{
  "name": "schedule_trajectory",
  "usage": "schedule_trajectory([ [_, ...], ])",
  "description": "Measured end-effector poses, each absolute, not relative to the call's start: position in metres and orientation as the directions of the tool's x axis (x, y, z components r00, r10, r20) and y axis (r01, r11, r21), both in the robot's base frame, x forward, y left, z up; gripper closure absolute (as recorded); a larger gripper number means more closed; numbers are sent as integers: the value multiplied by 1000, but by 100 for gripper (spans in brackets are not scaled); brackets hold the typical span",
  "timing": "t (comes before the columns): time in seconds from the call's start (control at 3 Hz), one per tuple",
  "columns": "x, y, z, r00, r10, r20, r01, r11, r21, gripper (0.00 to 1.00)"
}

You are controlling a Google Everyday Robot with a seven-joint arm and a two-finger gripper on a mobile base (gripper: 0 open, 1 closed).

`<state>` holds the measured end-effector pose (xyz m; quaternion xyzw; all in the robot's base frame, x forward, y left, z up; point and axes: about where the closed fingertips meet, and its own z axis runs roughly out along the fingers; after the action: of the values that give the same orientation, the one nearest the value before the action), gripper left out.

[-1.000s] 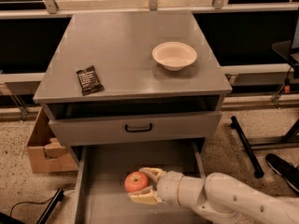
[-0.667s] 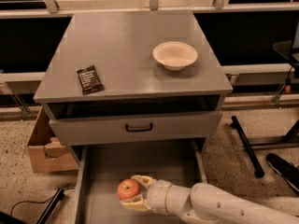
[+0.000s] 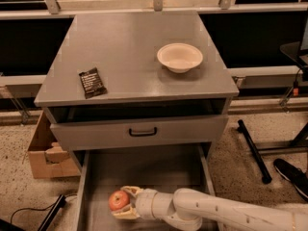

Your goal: Place apple into middle drawer

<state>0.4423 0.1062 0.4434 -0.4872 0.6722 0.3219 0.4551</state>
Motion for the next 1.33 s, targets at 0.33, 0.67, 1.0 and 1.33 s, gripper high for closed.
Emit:
schedule_trajectory([
  [0.33, 446, 119, 420, -108, -384, -917, -954, 300, -13, 100],
  [0.67, 445, 121, 421, -107, -382, -918, -955, 297, -12, 81],
  [1.0, 445, 122, 421, -107, -381, -918, -955, 296, -11, 59],
  [1.33, 444, 124, 422, -106, -380, -919, -956, 293, -10, 28],
])
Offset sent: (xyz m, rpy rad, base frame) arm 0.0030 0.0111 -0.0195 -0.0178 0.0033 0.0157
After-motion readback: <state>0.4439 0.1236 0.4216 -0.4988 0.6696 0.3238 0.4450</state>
